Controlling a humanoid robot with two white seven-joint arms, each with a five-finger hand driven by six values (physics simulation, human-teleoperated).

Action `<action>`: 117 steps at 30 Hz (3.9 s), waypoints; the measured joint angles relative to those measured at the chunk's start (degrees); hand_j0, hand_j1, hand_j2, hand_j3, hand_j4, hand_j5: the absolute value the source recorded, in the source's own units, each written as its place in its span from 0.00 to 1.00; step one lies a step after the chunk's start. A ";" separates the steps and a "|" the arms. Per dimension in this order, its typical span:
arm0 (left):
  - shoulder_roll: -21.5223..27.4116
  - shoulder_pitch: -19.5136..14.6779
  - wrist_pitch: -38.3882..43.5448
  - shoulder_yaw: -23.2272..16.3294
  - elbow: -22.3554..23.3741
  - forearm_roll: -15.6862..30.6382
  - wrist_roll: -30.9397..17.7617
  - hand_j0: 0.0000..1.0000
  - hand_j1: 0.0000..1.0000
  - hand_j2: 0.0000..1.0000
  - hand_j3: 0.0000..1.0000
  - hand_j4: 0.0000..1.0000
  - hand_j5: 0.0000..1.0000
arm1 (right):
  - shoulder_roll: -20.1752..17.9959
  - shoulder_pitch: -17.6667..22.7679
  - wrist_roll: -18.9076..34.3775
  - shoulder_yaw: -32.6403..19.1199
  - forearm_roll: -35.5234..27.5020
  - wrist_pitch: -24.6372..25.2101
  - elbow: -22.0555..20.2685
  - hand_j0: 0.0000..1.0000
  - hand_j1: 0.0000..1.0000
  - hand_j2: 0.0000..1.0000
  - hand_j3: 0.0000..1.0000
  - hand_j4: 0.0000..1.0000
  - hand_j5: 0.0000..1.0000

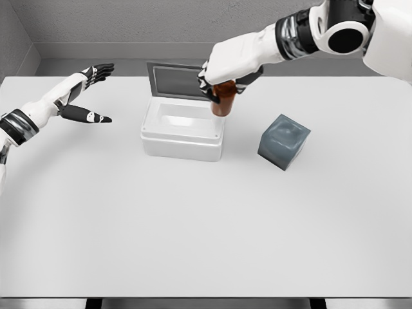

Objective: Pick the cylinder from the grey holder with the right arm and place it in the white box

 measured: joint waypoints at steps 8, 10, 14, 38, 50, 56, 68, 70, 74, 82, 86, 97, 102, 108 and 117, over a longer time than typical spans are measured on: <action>0.31 0.62 -0.06 -0.04 0.18 -0.01 0.00 1.00 1.00 1.00 1.00 1.00 1.00 | 1.85 0.44 0.05 0.78 0.02 -0.01 1.54 0.35 0.35 0.35 0.35 0.35 0.35; 0.41 0.70 -0.07 -0.02 0.23 -0.01 0.00 1.00 1.00 1.00 1.00 1.00 1.00 | 2.13 0.53 0.06 0.90 0.04 0.00 1.93 0.35 0.35 0.35 0.35 0.35 0.35; 0.91 0.53 -0.07 0.00 1.37 0.01 0.00 1.00 1.00 1.00 1.00 1.00 1.00 | 2.80 0.00 0.08 1.62 0.05 0.02 2.94 0.35 0.35 0.35 0.35 0.35 0.35; 1.16 0.09 -0.07 -0.01 4.24 0.00 0.00 1.00 1.00 1.00 1.00 1.00 1.00 | 7.61 -2.29 0.16 5.50 0.07 0.00 7.12 0.36 0.36 0.36 0.36 0.36 0.36; 1.10 0.09 -0.07 -0.01 4.24 0.00 0.00 1.00 1.00 1.00 1.00 1.00 1.00 | 8.42 -1.76 0.19 5.12 0.15 -0.01 8.48 0.72 0.72 0.72 0.72 0.72 0.72; 1.13 0.09 -0.07 -0.01 4.24 0.00 0.00 1.00 1.00 1.00 1.00 1.00 1.00 | 8.46 -1.58 0.24 4.89 0.47 0.00 8.52 0.90 0.90 0.90 0.90 0.90 0.90; 1.16 0.00 -0.14 -0.19 4.08 0.07 0.00 1.00 1.00 1.00 1.00 1.00 1.00 | 3.88 -4.04 -1.32 -0.66 0.10 0.03 1.68 1.00 1.00 1.00 1.00 1.00 1.00; 1.11 -0.44 -0.16 -0.28 3.95 0.09 0.00 1.00 1.00 1.00 1.00 1.00 1.00 | -1.68 -4.75 -3.82 -1.10 -0.05 0.04 -1.37 1.00 1.00 1.00 1.00 1.00 1.00; 0.97 -3.25 -0.13 -0.52 4.01 -0.20 0.01 1.00 1.00 1.00 1.00 1.00 1.00 | -14.71 -4.48 -9.60 -1.40 -0.04 0.02 -6.03 1.00 1.00 1.00 1.00 1.00 1.00; -1.19 -10.99 -0.10 -2.96 8.02 -4.31 0.01 1.00 1.00 1.00 1.00 1.00 1.00 | -29.97 0.97 -11.78 -1.40 -1.37 0.00 -15.19 1.00 1.00 1.00 1.00 1.00 1.00; -3.32 -12.39 -0.13 -6.88 11.04 -4.95 0.00 1.00 1.00 1.00 1.00 1.00 1.00 | -34.30 1.67 -11.74 -1.42 -1.48 0.02 -17.56 1.00 1.00 1.00 1.00 1.00 1.00; -5.60 -17.14 -0.02 -12.03 14.86 -8.33 0.00 1.00 1.00 1.00 1.00 1.00 1.00 | -37.84 4.93 -11.86 -1.36 -1.75 0.03 -18.25 1.00 1.00 1.00 1.00 1.00 1.00; -7.29 -19.77 -0.37 -12.76 20.16 -8.52 0.00 1.00 1.00 1.00 1.00 1.00 1.00 | -37.65 5.02 -11.89 -1.36 -1.90 0.03 -18.26 1.00 1.00 1.00 1.00 1.00 1.00; -9.36 -20.92 -1.66 -13.11 25.73 -8.95 0.00 1.00 1.00 1.00 1.00 1.00 1.00 | -37.18 5.87 -11.91 -1.37 -1.97 0.02 -18.10 1.00 1.00 1.00 1.00 1.00 1.00; -9.84 -20.83 -2.13 -13.25 25.95 -10.22 0.00 1.00 1.00 1.00 1.00 1.00 1.00 | -36.86 5.98 -11.95 -1.37 -2.12 0.03 -17.29 1.00 1.00 1.00 1.00 1.00 1.00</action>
